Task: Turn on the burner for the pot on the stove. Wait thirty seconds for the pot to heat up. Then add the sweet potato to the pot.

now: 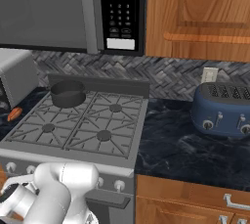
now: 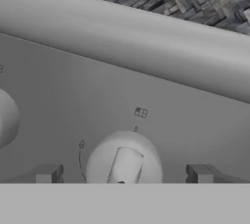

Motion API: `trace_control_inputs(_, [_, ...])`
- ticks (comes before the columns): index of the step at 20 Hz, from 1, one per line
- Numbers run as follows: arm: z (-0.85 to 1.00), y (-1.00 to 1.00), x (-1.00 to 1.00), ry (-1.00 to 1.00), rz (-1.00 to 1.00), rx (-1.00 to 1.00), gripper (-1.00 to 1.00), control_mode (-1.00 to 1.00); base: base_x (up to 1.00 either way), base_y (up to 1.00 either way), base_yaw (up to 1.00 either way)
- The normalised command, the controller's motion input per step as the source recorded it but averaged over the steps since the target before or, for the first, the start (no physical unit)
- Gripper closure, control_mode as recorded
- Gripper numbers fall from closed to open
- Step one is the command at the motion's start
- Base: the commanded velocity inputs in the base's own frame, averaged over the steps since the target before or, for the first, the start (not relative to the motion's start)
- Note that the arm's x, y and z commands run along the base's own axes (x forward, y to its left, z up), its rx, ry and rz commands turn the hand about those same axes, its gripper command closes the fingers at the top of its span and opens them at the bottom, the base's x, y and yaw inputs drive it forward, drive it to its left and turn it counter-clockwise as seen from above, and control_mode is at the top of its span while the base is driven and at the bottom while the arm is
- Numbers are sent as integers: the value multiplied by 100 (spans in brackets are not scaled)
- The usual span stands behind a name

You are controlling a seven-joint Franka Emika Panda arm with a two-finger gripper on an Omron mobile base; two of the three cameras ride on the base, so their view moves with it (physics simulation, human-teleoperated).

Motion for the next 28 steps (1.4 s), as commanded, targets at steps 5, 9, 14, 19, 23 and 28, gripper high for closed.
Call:
trace_control_inputs(5, [-11,0,11,0,0,0,-100,-100,0,0,0])
trace_control_inputs(9, [0,0,0,0,0,0,-100,-100,0,0,0])
trace_control_inputs(14, [0,0,0,-1,0,0,-100,-100,0,0,0])
trace_control_inputs(19, [17,0,-5,-15,0,0,-100,-100,0,0,0])
trace_control_inputs(23, [0,0,0,-2,0,0,-100,-100,0,0,0])
trace_control_inputs(28, [0,0,0,0,0,0,-100,-100,0,0,0])
